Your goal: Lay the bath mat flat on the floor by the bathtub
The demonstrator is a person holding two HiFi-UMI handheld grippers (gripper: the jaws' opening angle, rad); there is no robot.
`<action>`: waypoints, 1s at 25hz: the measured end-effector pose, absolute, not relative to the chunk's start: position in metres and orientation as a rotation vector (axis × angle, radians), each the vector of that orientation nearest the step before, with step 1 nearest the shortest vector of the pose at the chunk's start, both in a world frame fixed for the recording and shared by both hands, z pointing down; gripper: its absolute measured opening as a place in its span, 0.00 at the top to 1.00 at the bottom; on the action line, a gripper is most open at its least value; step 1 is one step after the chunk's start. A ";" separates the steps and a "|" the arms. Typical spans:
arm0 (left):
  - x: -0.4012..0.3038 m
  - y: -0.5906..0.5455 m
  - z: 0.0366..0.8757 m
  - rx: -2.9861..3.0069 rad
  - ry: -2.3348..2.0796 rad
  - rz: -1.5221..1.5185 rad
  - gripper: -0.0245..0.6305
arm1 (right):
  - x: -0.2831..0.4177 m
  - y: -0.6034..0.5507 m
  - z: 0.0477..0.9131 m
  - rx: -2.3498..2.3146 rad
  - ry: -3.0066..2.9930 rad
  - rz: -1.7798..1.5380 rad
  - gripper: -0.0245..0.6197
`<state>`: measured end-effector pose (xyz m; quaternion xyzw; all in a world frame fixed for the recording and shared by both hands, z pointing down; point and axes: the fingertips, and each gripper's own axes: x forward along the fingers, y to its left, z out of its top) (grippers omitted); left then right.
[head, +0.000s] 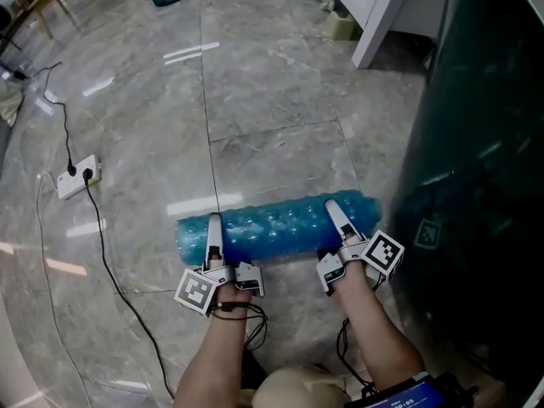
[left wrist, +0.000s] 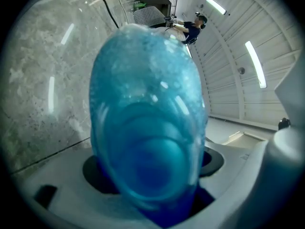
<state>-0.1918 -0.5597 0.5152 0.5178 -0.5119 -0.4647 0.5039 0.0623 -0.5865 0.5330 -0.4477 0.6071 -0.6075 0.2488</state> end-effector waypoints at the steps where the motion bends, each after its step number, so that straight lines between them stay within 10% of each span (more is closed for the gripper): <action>1: -0.191 -0.560 0.522 1.244 -1.238 -1.107 0.38 | 0.063 -0.586 0.541 -1.224 1.637 -1.676 0.32; 25: -0.177 -0.522 0.601 1.200 -1.161 -0.807 0.30 | 0.065 -0.524 0.603 -1.206 1.555 -2.018 0.18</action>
